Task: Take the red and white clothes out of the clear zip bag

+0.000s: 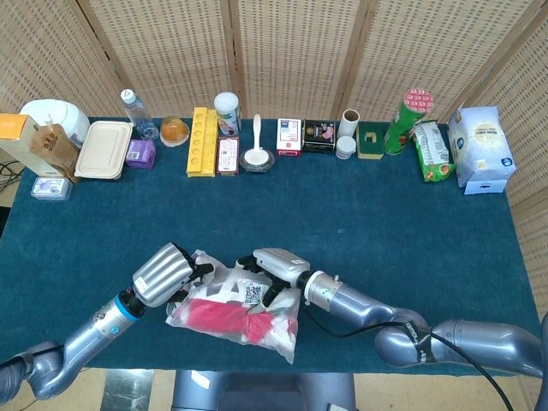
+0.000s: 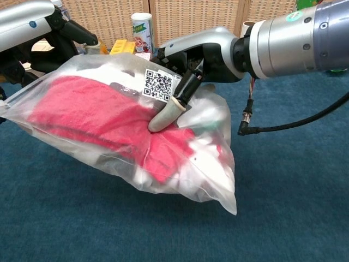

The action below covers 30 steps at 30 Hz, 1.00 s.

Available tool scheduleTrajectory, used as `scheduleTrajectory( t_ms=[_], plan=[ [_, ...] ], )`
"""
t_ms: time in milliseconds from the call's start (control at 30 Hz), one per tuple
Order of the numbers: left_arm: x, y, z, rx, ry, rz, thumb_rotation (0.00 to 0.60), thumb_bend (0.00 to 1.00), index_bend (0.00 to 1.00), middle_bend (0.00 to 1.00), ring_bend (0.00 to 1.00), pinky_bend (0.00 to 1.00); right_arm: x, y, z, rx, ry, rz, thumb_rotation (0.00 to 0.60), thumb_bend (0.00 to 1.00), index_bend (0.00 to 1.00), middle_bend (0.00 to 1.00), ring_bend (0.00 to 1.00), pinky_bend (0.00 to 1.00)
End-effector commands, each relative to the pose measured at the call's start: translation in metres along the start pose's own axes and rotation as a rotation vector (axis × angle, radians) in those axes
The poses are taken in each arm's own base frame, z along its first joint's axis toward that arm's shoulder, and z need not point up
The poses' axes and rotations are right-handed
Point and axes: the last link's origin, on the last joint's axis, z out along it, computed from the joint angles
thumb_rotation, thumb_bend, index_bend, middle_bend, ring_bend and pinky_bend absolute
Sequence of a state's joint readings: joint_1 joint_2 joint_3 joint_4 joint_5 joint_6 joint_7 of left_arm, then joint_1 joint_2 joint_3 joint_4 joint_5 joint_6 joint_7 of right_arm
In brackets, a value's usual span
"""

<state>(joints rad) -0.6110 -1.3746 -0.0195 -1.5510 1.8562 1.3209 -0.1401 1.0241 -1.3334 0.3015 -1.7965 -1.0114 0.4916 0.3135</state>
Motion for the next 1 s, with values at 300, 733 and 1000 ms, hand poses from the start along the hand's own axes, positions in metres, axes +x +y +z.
scheduleTrajectory(
  t_ms=[300, 733, 1000],
  plan=[
    [-0.002, 0.002, 0.015, -0.002, 0.055, -0.029, 0.600, 0.42, 0.77, 1.00, 1.00, 1.00, 0.004, 0.005, -0.003, -0.013, 0.018, 0.039, 0.600, 0.22, 0.80, 0.89, 1.00, 1.00],
    [-0.003, -0.024, -0.002, 0.086, 0.028, -0.022, 0.600, 0.44, 0.82, 1.00, 1.00, 1.00, 0.000, 0.018, 0.002, -0.052, 0.017, 0.104, 0.600, 0.23, 0.80, 0.89, 1.00, 1.00],
    [-0.005, -0.028, -0.001, 0.090, 0.038, -0.045, 0.600, 0.44, 0.82, 1.00, 1.00, 1.00, -0.005, 0.019, 0.004, -0.062, 0.003, 0.102, 0.600, 0.23, 0.80, 0.89, 1.00, 1.00]
  ],
)
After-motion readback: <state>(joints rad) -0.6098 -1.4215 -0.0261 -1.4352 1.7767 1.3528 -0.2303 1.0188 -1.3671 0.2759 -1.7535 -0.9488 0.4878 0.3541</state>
